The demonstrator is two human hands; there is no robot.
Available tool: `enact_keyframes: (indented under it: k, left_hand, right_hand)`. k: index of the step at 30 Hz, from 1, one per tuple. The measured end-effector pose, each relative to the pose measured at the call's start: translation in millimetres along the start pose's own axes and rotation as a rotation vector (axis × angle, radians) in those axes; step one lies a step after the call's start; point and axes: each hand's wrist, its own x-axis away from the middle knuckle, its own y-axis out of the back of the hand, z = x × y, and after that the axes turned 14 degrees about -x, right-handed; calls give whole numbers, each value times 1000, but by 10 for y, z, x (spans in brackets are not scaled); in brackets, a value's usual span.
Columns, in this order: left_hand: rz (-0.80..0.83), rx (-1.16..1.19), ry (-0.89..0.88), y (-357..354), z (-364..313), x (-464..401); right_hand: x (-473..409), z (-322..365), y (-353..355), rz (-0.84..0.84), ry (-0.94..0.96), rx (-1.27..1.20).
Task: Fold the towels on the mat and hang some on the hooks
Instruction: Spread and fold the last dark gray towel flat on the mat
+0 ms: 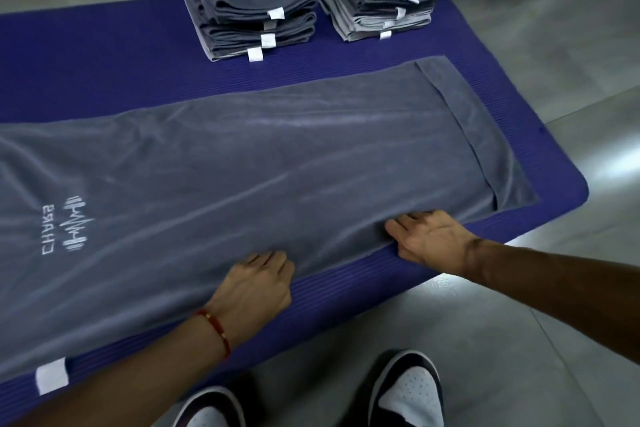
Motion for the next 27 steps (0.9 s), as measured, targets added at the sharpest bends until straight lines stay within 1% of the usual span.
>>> enact_keyframes:
  k: [3,5,9,10,12,14,15,16,17,18,20,21,22,23,24,25,27]
  left_hand:
    - [-101,45,51,-1,-18,62]
    - [-110,29,49,-1,-29,96]
    - [-73,-17,-69,-106,-53,114]
    - [-64,-5,-93,-132,-57,109]
    - [-58,53,-117,-158,-41,63]
    - [-82,106,-114,-132,7,-49]
    - [-107,112,-118,-110,45,-132]
    - [-136,104,-130,-97,84,-230]
    - [-151,89,-145,-93,126,-344]
    - [-155,75,-156,-91,176,-473]
    - [-125,41,-159,-112,287,-743]
    - [-83,20,-161,-125,344,-885]
    - [-33,0,-165,-138,395,-1026]
    - [15,-13,-167,-154,437,-1161]
    - [56,-24,-164,-166,475,-1291]
    - [97,-38,-155,-184,508,-1412]
    - [155,-73,-127,-228,566,-1620]
  right_hand:
    - [-27,-19,-29,-47,2,-6]
    - [0,-7,-52,-50,4,43]
    - [147,-76,-41,-55,-146,23]
    - [211,-110,-33,-36,-170,11]
    - [370,-176,-21,25,-155,-39]
    - [559,-232,-12,84,-120,-142]
    - [635,-270,13,84,-155,-189]
    - [706,-338,34,54,-248,-227]
    - [770,-420,54,1,-398,-252]
    - [829,-522,75,-51,-603,-265]
    - [914,-784,74,-150,-1129,-325]
    - [926,-908,66,-201,-1404,-387]
    - [932,-1019,28,-226,-1633,-463]
    - [938,-1113,-39,-252,-1795,-553]
    - [937,-1198,-129,-306,-1894,-654]
    - [929,-1266,-231,-410,-1951,-756]
    - [898,-1371,-400,-621,-1988,-888]
